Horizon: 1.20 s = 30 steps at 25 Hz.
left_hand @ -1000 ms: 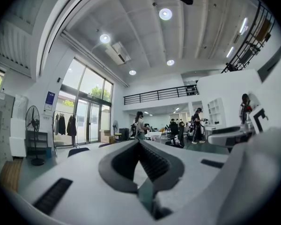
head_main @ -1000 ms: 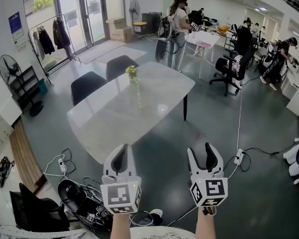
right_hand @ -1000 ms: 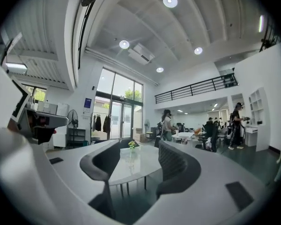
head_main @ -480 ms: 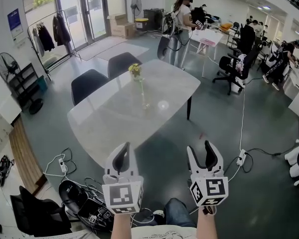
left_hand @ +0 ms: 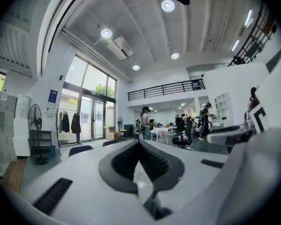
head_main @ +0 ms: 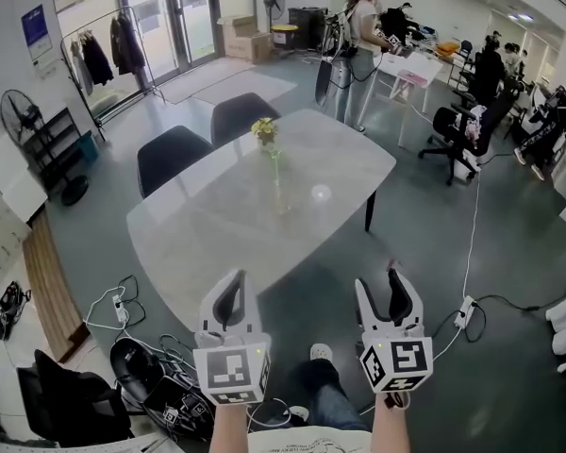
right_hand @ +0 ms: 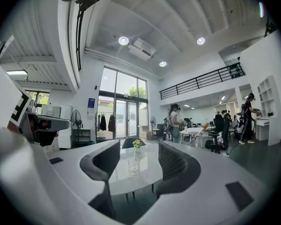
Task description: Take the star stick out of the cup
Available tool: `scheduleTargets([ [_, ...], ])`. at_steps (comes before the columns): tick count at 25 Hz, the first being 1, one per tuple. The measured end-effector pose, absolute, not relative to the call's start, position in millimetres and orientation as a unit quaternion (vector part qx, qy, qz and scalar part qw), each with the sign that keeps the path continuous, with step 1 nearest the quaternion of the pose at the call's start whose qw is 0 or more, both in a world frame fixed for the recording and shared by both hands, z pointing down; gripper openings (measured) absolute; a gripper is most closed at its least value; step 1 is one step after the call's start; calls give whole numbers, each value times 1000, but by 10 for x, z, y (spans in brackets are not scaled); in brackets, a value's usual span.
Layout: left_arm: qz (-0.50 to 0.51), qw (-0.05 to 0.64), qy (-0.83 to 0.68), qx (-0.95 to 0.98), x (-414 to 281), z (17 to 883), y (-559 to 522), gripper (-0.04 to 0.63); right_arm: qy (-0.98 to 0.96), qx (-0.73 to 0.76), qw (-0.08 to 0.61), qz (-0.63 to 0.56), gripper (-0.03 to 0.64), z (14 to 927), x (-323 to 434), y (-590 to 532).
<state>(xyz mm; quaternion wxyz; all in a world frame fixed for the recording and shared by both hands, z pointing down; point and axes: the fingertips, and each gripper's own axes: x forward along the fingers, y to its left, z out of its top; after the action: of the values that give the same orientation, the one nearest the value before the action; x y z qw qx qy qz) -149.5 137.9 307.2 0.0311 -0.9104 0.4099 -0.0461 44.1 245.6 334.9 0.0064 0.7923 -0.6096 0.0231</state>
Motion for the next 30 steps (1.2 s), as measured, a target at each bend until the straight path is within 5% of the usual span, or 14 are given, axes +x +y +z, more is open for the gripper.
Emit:
scheduleTargets([
  [14, -43, 38, 482, -874, -386, 2857, 158, -3, -671, 741, -6, 11, 250, 3070, 1753, 876],
  [30, -81, 15, 539, -838, -201, 3161, -606, -2, -729, 682, 12, 53, 250, 3444, 1929, -192],
])
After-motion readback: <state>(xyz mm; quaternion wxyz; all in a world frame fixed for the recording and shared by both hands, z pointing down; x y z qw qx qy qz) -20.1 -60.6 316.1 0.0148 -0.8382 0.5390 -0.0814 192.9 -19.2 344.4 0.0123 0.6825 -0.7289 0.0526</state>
